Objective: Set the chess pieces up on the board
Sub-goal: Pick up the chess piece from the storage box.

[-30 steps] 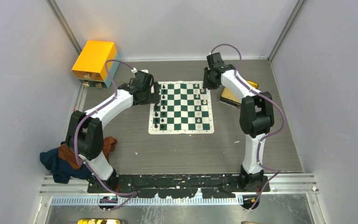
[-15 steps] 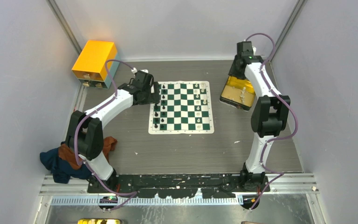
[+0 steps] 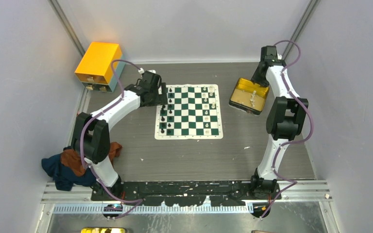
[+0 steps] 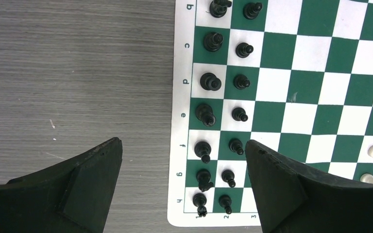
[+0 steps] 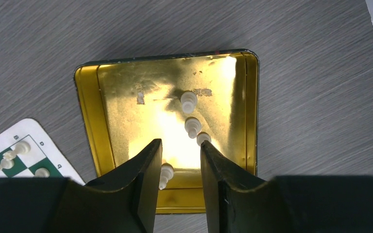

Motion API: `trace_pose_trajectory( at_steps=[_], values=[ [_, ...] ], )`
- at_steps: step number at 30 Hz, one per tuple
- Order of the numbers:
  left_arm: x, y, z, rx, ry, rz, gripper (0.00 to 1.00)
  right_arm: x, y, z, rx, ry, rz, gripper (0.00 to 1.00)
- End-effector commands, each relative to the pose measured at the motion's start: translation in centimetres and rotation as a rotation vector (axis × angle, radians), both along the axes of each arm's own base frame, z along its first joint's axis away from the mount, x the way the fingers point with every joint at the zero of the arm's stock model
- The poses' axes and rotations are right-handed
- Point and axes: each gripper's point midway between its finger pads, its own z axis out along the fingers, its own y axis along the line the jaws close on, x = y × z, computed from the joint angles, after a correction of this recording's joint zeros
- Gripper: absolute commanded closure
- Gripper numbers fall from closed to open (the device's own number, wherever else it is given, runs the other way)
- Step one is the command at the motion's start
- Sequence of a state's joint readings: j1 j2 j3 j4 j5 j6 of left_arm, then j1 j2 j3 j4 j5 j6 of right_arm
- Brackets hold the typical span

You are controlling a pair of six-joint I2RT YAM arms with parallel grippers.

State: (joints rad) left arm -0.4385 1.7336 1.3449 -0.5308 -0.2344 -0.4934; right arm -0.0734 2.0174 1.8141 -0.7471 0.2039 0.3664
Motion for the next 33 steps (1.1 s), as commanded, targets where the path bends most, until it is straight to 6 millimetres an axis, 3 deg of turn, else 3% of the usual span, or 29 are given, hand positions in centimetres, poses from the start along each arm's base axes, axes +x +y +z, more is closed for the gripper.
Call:
trace_pose_trajectory(
  at_steps=[1,13,33],
  values=[
    [1.3,-0.8,1.7,-0.025,-0.047,-0.008,0.02,0.2,-0.4,-0.6,0.014,0.005,-0.018,0.59],
    [1.4,-0.9,1.3,-0.016,-0.036,-0.009,0.02,0.9,-1.1,-4.2,0.052,0.048,-0.028,0.59],
    [2.1,-1.1,0.5,-0.005,-0.021,-0.006,0.02,2.5,-2.2,-6.0,0.065,0.063,-0.029,0.59]
  ],
)
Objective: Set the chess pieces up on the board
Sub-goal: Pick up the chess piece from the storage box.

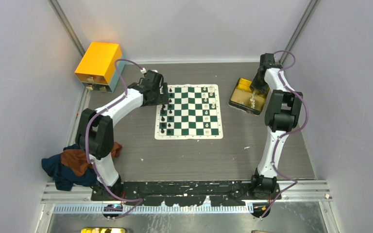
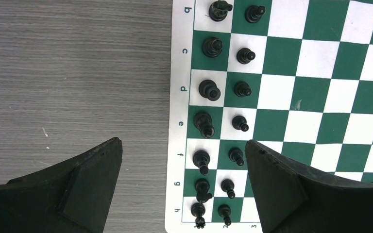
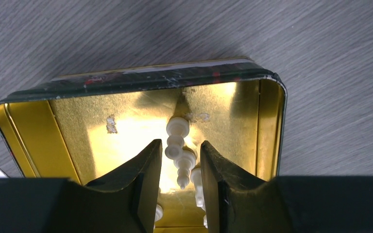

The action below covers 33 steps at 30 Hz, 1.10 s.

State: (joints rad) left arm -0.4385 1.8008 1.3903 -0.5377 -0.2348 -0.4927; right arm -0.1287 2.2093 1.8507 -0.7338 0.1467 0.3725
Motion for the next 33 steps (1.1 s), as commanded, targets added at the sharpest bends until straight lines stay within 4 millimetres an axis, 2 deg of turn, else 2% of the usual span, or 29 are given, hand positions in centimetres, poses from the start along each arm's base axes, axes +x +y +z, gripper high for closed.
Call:
trace_pose_trajectory(
  at_steps=[1,8,14,19,20,27,33],
  values=[
    [1.2,-0.7,1.7,-0.018,-0.046,-0.005,0.02,1.9,-0.4,1.9,-0.001,-0.070,0.000,0.59],
    [1.5,-0.8,1.5,-0.018,-0.042,-0.001,0.02,2.2,-0.3,1.4,0.016,-0.062,0.006,0.63],
    [1.7,-0.9,1.4,-0.019,-0.041,0.001,0.03,2.0,-0.1,1.2,0.029,-0.059,0.008,0.84],
    [1.6,-1.0,1.5,-0.020,-0.043,0.002,0.03,1.9,-0.1,1.7,0.028,-0.069,0.008,0.99],
    [1.6,-0.9,1.6,-0.021,-0.044,0.002,0.03,2.0,-0.1,1.9,0.027,-0.073,0.008,0.99],
    [1.4,-1.1,2.1,-0.019,-0.054,-0.001,0.03,2.5,0.0,5.6,0.020,-0.143,0.016,0.99],
    [1.0,-1.1,2.5,-0.023,-0.063,-0.005,0.03,2.5,1.4,9.5,0.028,-0.204,0.052,0.99]
  ],
)
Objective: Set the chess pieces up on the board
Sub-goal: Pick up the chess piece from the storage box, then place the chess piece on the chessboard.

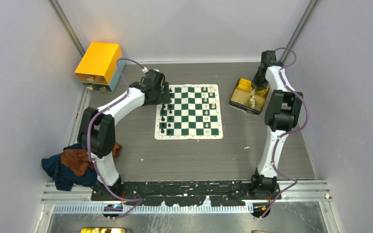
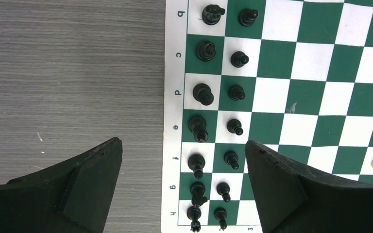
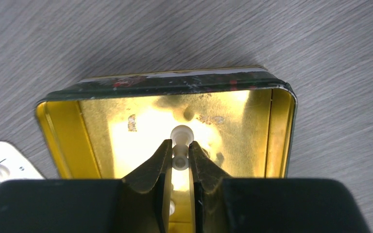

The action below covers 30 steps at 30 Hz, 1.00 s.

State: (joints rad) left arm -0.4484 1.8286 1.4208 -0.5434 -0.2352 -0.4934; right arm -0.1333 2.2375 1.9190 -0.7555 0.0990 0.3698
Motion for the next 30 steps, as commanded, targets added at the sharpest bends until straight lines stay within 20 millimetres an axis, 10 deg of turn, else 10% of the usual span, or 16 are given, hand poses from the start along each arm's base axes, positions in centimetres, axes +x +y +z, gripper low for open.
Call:
trace_pose_trajectory(
  at_steps=[1,17,30],
  values=[
    [0.4,-0.4,2.7,-0.025,-0.065,0.003,0.03,1.2,1.4,9.3,-0.010,-0.189,0.037,0.99],
    [-0.9,-0.5,3.7,-0.035,-0.083,-0.015,0.03,-3.7,14.5,12.2,-0.027,-0.182,0.315,0.99],
    [-1.7,-0.3,3.7,-0.038,-0.086,-0.018,0.03,-9.0,20.7,8.5,-0.030,-0.098,0.464,0.99]
  ],
)
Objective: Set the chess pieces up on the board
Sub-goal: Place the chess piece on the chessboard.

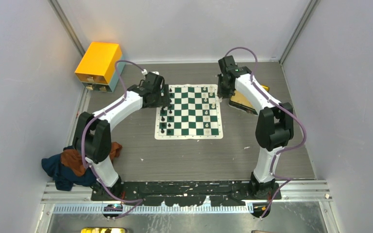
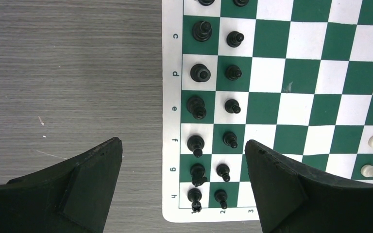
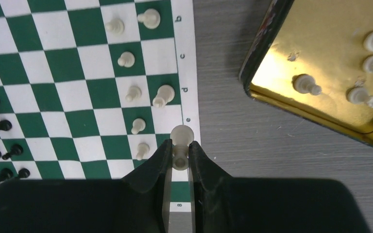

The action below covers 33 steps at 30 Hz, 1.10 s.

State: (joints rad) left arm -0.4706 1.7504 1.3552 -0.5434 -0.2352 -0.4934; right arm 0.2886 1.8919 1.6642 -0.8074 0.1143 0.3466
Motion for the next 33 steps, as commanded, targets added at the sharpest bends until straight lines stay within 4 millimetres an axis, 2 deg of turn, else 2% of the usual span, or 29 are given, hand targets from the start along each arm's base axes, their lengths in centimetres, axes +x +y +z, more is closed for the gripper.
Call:
trace_pose_trajectory(
  at_steps=[1,7,13,25,33],
  values=[
    [0.2,-0.1,2.8,-0.032,-0.075,0.004,0.03,-1.1,1.8,1.2,0.002,-0.054,0.043,0.99],
    [-0.2,0.1,2.6,-0.030,-0.072,0.006,0.03,-1.9,3.6,-0.8,0.003,-0.038,0.086,0.99],
    [-0.4,0.2,2.3,-0.028,-0.069,0.010,0.03,-1.7,4.1,-2.5,0.002,-0.030,0.099,0.99],
    [-0.2,0.3,2.1,-0.021,-0.067,0.014,0.03,-1.6,4.3,-5.9,-0.011,0.015,0.116,0.99],
    [-0.1,0.2,1.8,-0.017,-0.062,0.013,0.03,-1.6,4.2,-6.9,-0.025,0.026,0.124,0.99]
  ],
)
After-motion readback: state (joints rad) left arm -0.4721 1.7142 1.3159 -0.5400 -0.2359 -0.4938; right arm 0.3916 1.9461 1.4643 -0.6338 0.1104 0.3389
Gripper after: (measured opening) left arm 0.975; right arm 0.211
